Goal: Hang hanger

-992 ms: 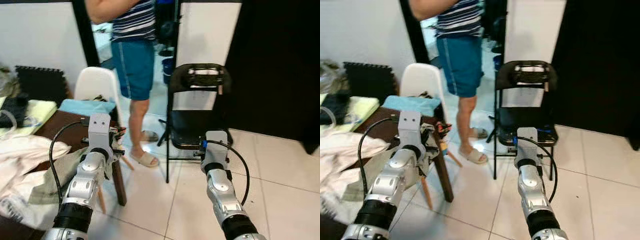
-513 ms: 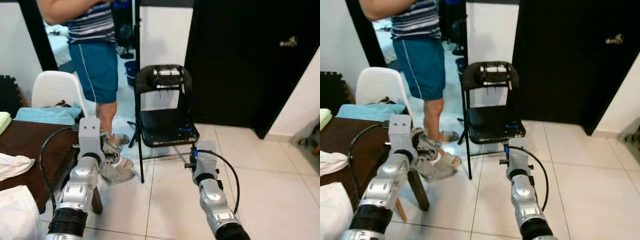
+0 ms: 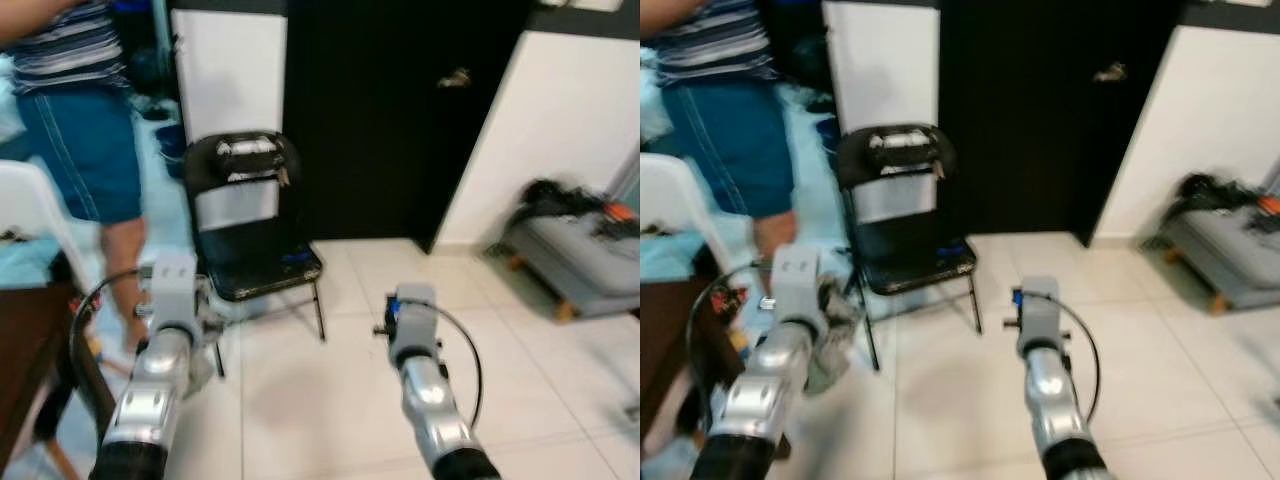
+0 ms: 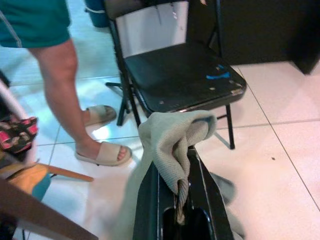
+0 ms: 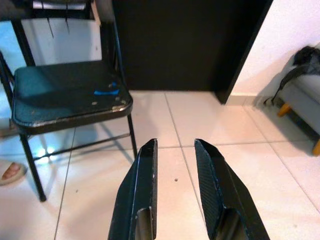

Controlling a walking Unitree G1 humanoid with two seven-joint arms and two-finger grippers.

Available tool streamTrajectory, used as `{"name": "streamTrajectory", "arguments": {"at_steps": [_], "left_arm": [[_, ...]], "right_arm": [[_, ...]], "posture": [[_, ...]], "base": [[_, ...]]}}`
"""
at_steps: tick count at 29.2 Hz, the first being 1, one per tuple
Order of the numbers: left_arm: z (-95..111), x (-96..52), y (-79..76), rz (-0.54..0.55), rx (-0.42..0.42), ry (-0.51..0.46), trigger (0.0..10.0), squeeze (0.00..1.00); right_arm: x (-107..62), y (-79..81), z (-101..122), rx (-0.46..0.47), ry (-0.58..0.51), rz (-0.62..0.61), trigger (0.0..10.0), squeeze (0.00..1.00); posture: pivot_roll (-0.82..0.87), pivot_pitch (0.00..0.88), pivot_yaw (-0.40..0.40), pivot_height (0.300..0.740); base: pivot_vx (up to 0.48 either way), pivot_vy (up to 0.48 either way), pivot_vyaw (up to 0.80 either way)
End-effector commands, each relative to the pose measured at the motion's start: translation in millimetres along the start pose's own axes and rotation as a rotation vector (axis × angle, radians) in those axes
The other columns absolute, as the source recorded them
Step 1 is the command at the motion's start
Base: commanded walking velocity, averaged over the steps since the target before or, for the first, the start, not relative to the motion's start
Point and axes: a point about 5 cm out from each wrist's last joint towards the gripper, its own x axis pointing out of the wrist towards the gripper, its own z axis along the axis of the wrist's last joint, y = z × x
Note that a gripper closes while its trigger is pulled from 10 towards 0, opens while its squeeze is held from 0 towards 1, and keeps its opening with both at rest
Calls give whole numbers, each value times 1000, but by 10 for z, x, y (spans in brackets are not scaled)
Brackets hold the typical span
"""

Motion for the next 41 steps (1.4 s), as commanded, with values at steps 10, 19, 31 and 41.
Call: {"name": "streamTrajectory", "arguments": {"at_steps": [10, 19, 31, 41], "left_arm": [[21, -58, -43, -21, 15, -31, 10000, 0], [-82, -46, 63, 27, 8, 14, 10000, 0], [-299, -24, 14, -54, -45, 88, 10000, 0], [-243, -34, -149, -79, -64, 42, 10000, 0]], "right_arm": [[15, 6, -21, -2, 14, 15, 10000, 0], [55, 52, 41, 13, -1, 19, 10000, 0], [-22, -91, -50, 18, 8, -45, 10000, 0], [-39, -84, -92, -2, 23, -26, 10000, 0]], "posture": [[55, 0, -66, 740], [56, 0, -50, 740], [0, 0, 38, 740], [13, 0, 1, 740]], "base": [[0, 0, -800], [0, 0, -800], [0, 0, -800], [0, 0, -800]]}}
